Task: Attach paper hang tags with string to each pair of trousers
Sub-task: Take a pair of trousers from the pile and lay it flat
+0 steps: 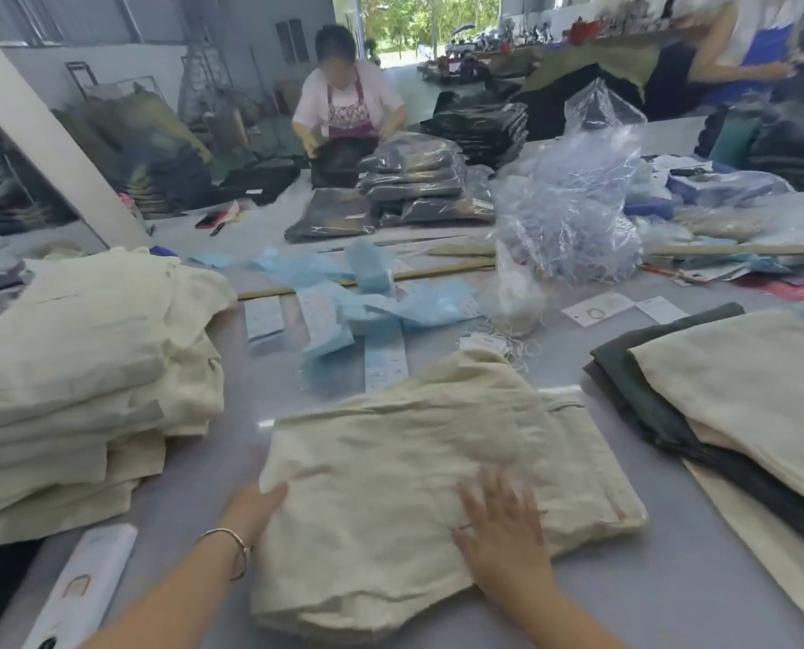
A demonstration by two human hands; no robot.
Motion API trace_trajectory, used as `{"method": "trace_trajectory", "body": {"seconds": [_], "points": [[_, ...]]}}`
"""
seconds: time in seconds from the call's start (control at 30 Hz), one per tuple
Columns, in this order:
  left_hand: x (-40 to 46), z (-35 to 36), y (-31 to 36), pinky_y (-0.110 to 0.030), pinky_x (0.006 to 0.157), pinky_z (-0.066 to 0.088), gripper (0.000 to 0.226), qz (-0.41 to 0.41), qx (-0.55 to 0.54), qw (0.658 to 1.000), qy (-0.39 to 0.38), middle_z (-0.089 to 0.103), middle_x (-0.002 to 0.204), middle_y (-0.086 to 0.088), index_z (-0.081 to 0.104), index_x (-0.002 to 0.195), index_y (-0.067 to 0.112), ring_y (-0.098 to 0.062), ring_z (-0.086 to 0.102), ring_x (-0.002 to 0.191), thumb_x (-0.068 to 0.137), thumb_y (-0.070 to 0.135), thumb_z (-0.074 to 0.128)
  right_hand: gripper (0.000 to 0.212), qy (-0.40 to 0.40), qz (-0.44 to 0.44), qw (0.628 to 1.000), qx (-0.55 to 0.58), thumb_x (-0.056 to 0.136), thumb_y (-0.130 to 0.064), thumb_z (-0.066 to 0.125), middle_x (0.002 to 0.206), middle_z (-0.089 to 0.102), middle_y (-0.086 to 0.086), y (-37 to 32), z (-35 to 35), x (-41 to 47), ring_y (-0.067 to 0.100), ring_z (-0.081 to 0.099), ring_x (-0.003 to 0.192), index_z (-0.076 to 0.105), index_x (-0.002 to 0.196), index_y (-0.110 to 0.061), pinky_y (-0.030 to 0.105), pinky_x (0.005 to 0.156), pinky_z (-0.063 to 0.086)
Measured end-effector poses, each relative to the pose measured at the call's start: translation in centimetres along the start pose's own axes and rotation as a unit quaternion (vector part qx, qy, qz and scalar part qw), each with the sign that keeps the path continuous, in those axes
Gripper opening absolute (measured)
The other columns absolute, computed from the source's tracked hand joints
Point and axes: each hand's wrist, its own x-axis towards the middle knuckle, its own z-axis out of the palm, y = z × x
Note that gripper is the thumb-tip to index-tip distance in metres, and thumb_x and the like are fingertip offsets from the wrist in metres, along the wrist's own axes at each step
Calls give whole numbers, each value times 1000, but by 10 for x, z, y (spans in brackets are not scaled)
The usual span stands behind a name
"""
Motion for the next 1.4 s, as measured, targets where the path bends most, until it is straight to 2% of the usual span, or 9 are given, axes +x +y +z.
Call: {"method": "trace_trajectory", "body": {"seconds": [0.27, 0.43, 0.53, 0.67, 0.83, 0.97, 1.1, 1.27, 1.4], "points": [[27, 2, -16, -40, 89, 43, 40, 87, 99, 988, 74, 61, 126, -20, 55, 129, 7, -39, 57, 114, 92, 22, 62, 54, 63, 20, 998, -1, 79, -55, 46, 127, 64, 13, -26, 9, 9, 31, 65, 109, 71, 117, -24, 45, 98, 30], [3, 24, -3, -51, 100, 37, 70, 232, 304, 907, 179, 46, 137, -18, 45, 142, 14, -39, 42, 124, 79, 29, 72, 51, 171, 164, 969, 74, 90, -46, 58, 148, 43, 12, 10, -5, 23, 37, 45, 128, 55, 135, -23, 50, 102, 32], [-19, 50, 3, -49, 112, 31, 76, 393, 320, 858, 82, 45, 146, -11, 48, 142, 17, -35, 40, 134, 78, 53, 68, 84, 126, 346, 921, 126, 81, -63, 61, 152, 28, 13, 59, -34, 33, 37, 33, 132, 32, 147, -20, 49, 103, 30], [-43, 92, 16, -38, 118, 18, 98, 445, 429, 783, -75, 36, 153, 4, 33, 149, 31, -20, 32, 142, 67, 86, 38, 104, 65, 312, 895, 312, 69, -46, 82, 143, 43, 14, 90, -59, 53, 34, 44, 129, 24, 148, -11, 42, 100, 39], [-45, 114, 52, -31, 95, 35, 67, 372, 365, 852, 40, 64, 101, 14, 37, 144, 35, -9, 56, 107, 87, 70, 31, 52, -86, 223, 708, 664, 62, 2, 81, 106, 71, 19, 113, -81, 60, 32, 72, 84, 65, 112, -3, 36, 63, 58], [-35, 124, 78, -33, 89, 37, 55, 319, 312, 891, 87, 65, 74, 7, 54, 129, 29, -15, 63, 90, 92, 62, 31, 57, -263, 85, 622, 732, 52, -4, 81, 113, 68, 23, 129, -86, 51, 37, 68, 100, 72, 109, -4, 41, 76, 58], [-34, 150, 87, -35, 81, 37, 54, 306, 276, 904, 114, 61, 86, 9, 62, 117, 24, -20, 58, 93, 86, 55, 31, 57, -277, 78, 764, 577, 48, -22, 90, 106, 74, 4, 145, -76, 59, 19, 70, 100, 74, 102, -19, 40, 92, 54], [-39, 180, 84, -41, 85, 44, 41, 230, 387, 885, 115, 58, 112, -9, 62, 121, 16, -33, 55, 106, 88, 41, 61, 46, -109, 94, 862, 486, 50, -29, 93, 87, 74, -19, 155, -63, 74, -6, 67, 80, 71, 90, -34, 11, 65, 49], [-45, 191, 93, -45, 82, 46, 35, 238, 357, 885, 182, 59, 108, -17, 64, 115, 7, -37, 56, 101, 86, 26, 58, 45, -11, 110, 906, 408, 76, -49, 75, 90, 68, -11, 154, -52, 73, 12, 64, 85, 49, 106, -27, 36, 75, 52]]}}
